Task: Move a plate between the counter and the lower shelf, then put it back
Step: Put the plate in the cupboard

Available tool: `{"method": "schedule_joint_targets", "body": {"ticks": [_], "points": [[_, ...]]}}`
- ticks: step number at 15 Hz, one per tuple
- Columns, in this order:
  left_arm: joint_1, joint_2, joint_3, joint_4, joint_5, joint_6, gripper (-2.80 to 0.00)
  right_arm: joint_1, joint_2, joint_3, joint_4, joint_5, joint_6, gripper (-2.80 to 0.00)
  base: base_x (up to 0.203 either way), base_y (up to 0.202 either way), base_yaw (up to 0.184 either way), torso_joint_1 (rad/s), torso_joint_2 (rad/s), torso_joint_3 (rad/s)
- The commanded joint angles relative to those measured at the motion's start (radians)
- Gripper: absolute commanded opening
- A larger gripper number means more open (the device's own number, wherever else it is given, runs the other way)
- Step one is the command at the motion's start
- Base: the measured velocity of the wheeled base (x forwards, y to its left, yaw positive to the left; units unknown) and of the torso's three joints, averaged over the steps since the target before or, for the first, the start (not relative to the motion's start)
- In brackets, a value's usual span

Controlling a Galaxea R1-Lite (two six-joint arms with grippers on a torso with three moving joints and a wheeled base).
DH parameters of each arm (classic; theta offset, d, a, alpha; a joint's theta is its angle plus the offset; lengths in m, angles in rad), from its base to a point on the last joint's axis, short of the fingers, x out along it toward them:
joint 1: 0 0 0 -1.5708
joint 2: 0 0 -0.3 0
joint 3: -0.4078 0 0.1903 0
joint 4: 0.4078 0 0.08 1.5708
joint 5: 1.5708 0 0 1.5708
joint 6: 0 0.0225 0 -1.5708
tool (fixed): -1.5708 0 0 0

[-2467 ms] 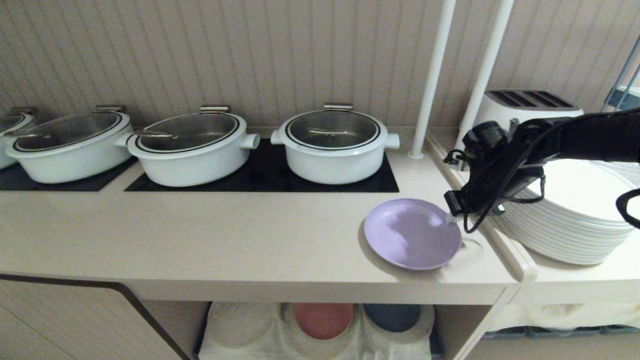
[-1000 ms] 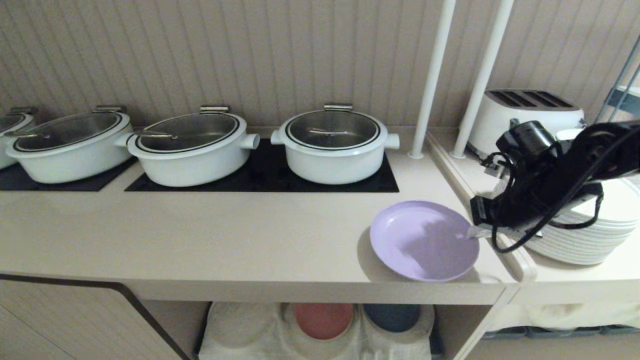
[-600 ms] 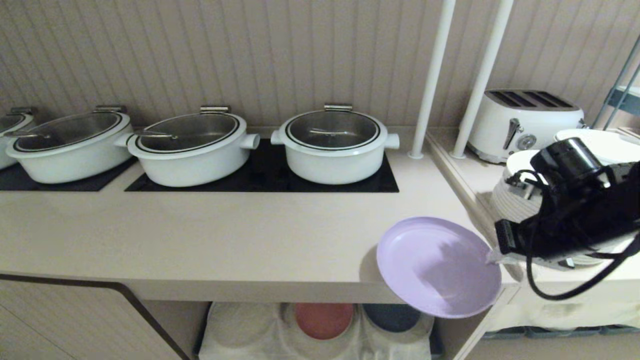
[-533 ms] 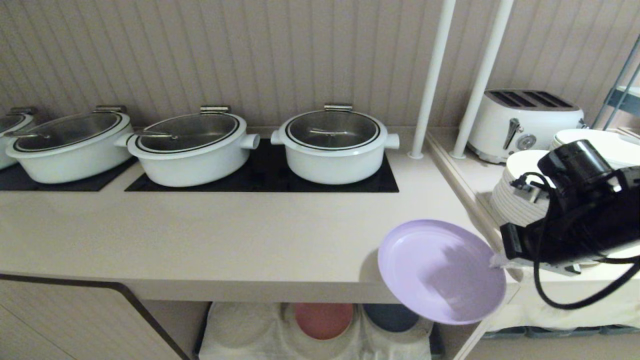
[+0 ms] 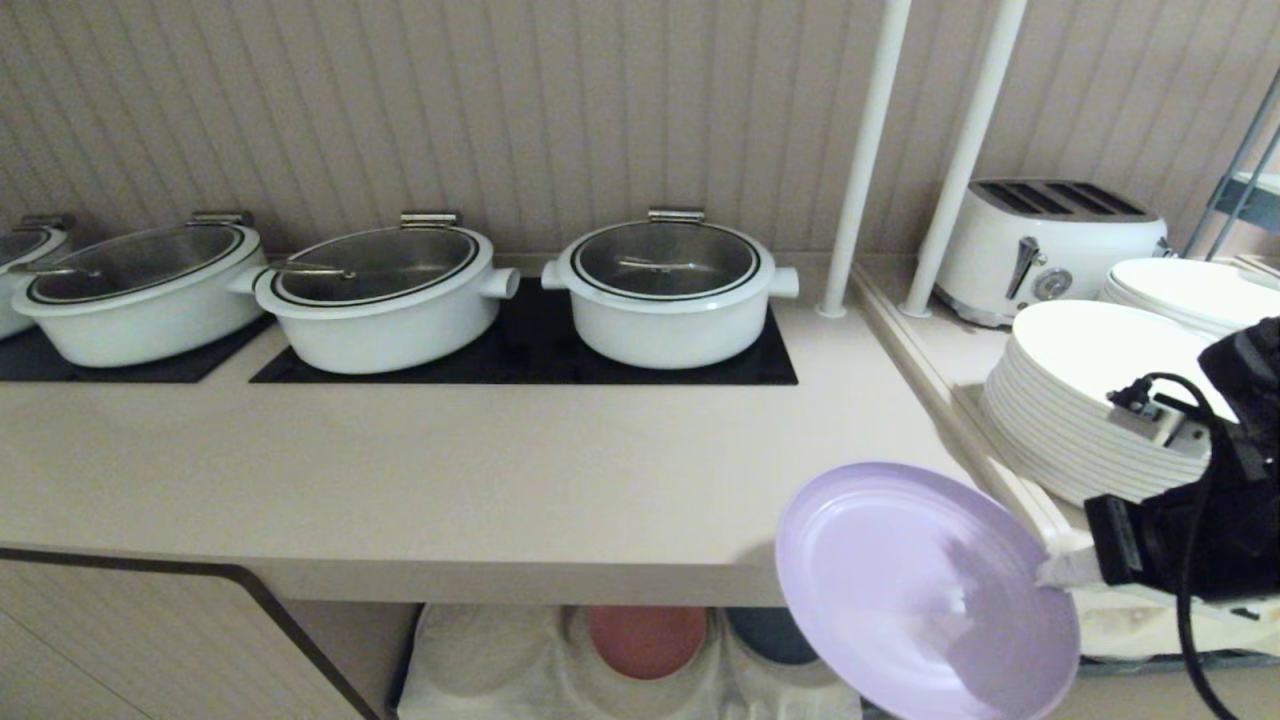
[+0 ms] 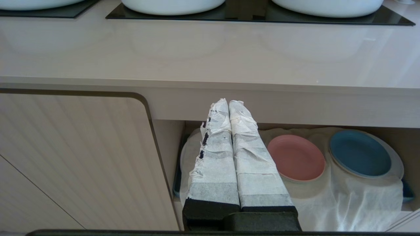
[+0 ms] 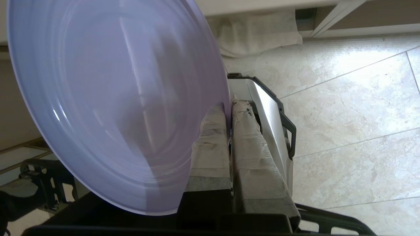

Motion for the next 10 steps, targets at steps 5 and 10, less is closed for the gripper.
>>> {"method": "schedule_joint_targets", "body": {"ticks": [5, 10], "points": [[0.000, 0.001, 0.000, -0.001, 0.001, 0.000, -2.80, -0.001, -0.190, 0.175, 0.012, -0.001, -0.005, -2.80, 0.000, 0.000, 0.000, 0.000, 0.00, 0.000], [0.000, 0.001, 0.001, -0.001, 0.001, 0.000, -2.80, -0.002, -0.247, 0.266, 0.010, -0.004, -0.046, -2.80, 0.000, 0.000, 0.000, 0.000, 0.00, 0.000]]}}
